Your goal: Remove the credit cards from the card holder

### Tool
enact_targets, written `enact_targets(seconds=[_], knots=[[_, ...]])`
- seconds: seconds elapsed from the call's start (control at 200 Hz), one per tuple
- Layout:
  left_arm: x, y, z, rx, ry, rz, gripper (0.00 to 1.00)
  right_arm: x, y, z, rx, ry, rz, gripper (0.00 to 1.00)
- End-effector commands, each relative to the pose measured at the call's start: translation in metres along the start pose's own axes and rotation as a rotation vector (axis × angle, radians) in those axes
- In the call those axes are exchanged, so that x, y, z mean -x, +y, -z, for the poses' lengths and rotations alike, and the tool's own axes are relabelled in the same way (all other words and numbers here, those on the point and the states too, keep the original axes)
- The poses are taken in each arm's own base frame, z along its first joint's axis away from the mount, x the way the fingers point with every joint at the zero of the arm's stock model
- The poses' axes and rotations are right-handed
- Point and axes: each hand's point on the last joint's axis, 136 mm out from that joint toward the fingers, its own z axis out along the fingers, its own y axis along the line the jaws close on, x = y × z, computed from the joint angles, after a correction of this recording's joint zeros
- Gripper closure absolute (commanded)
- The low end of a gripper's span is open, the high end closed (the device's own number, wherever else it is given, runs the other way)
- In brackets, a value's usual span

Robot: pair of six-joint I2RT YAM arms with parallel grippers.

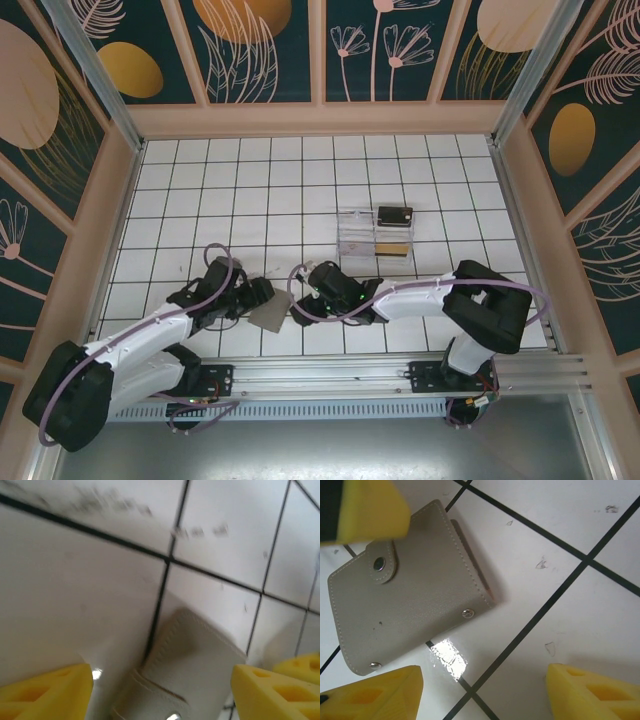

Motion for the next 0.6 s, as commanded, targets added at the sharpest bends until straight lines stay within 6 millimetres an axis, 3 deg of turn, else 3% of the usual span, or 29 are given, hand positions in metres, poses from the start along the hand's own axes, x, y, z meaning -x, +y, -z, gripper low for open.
enact_targets(seconds=[0.0,0.155,0.43,0.495,0.591], knots=[[-0.031,-0.006,-0.005,-0.085,0.143,0.042,0.28,0.009,0.006,0.004,0.033,-0.029,-0.019,0.36],[-0.036,-0.042,-0.008,-0.232,0.154,0.056,0.31,0.008,-0.009,0.008,-0.001,-0.046,-0.062,0.41],[-0.039,-0.104,-0.024,-0.326,0.129,0.03,0.3,0.017,-0.046,0.032,-0.077,-0.101,-0.127,0.44],[-0.041,-0.109,-0.032,-0.273,0.131,-0.019,0.28,0.019,-0.053,0.04,-0.083,-0.118,-0.153,0.45],[-0.033,-0.091,-0.037,-0.093,0.105,-0.094,0.29,0.02,-0.054,0.051,-0.079,-0.145,-0.176,0.45]])
